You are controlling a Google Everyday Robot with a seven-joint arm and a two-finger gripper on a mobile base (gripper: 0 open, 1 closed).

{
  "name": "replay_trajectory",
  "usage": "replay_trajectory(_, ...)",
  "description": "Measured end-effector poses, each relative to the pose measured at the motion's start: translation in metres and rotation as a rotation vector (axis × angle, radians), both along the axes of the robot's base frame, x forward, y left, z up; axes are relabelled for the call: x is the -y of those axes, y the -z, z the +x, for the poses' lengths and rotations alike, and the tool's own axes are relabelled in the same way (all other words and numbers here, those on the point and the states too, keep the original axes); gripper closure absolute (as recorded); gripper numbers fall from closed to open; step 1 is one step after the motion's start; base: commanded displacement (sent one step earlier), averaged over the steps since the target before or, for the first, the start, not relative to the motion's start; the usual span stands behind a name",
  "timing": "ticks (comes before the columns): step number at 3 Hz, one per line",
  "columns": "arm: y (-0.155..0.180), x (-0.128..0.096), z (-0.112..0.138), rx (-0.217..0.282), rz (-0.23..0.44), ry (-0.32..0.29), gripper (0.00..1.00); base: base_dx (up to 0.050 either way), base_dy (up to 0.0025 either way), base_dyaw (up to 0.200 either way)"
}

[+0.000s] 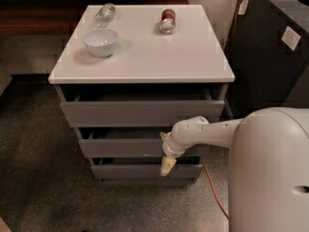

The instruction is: Pick apple from middle drawer and place on counter

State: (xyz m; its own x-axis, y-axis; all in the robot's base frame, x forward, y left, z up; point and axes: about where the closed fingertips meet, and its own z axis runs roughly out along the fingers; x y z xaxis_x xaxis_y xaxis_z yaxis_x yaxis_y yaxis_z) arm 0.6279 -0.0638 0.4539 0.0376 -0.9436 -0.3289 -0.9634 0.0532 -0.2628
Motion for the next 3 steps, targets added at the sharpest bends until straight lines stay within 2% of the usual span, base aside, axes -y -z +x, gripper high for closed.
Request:
replay_trajectory(1, 0.007, 0.005, 0.012, 0.006, -0.016, 0.017, 0.00, 0.000, 0.00000, 0.000)
replay_trajectory(2, 0.012, 0.009, 0.022, 0.004, -0.024, 0.036, 0.18, 0.000, 0.00000, 0.000)
replay_trajectory(3, 0.016, 0.010, 0.026, -0.008, -0.027, 0.041, 0.41, 0.000, 0.00000, 0.000)
